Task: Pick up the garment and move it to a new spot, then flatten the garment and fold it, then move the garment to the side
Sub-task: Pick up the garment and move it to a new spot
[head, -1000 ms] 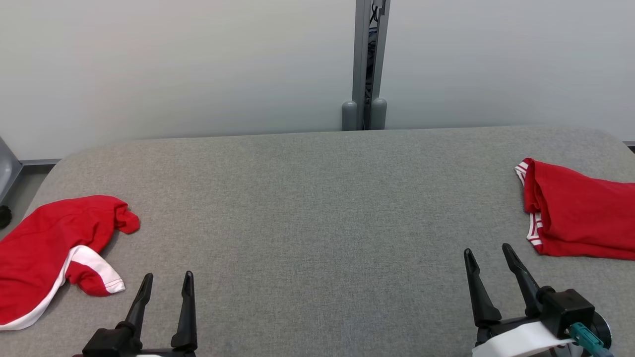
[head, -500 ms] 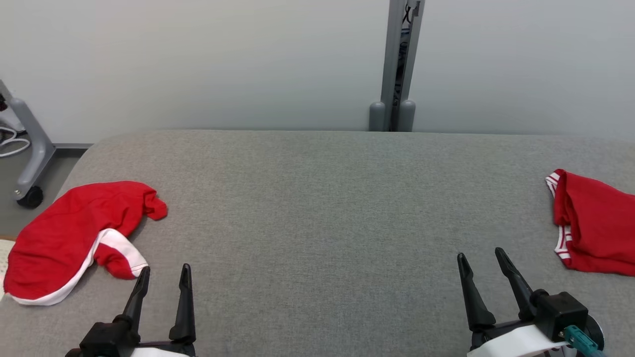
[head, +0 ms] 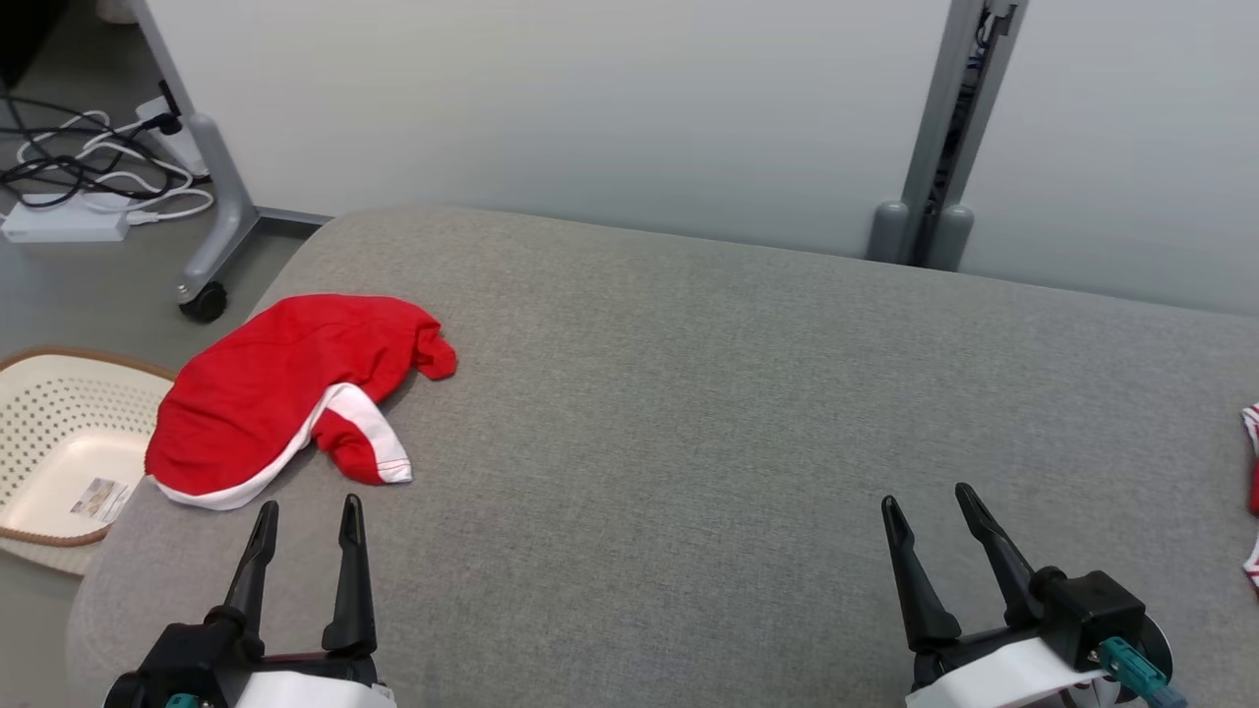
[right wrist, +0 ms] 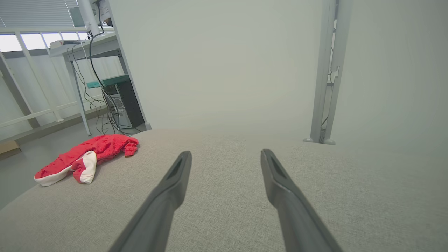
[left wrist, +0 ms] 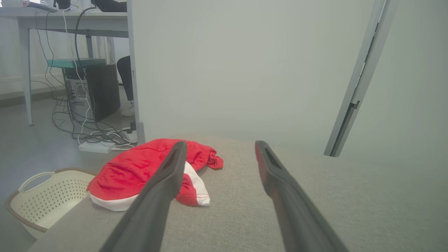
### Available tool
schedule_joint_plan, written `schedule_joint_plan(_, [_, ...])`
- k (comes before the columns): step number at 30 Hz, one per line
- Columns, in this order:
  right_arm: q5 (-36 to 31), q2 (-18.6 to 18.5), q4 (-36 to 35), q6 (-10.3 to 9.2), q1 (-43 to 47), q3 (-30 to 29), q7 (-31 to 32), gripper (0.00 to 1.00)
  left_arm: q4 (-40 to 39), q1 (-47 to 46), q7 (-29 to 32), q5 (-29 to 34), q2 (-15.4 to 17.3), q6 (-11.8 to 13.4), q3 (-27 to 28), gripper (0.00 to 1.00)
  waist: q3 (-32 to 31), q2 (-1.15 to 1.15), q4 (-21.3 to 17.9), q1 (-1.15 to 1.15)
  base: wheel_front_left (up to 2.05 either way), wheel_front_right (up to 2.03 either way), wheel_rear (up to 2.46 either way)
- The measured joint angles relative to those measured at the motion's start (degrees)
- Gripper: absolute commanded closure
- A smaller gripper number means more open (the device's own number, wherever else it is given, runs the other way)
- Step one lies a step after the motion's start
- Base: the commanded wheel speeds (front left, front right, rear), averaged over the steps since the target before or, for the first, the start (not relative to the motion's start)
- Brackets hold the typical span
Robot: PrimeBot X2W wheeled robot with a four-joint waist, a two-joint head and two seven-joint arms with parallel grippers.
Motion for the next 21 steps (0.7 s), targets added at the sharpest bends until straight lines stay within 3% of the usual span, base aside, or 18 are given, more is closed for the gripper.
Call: schedule_joint_plan(21, [-0.41, 0.02, -0.26, 0.00, -0.82, 1.87, 0.00, 0.00, -1.07, -0.21, 0.00, -2.30, -0.01, 2.36, 0.54, 0.00, 1.24, 0.00, 12.20, 0.00, 0.00, 0.00, 0.00])
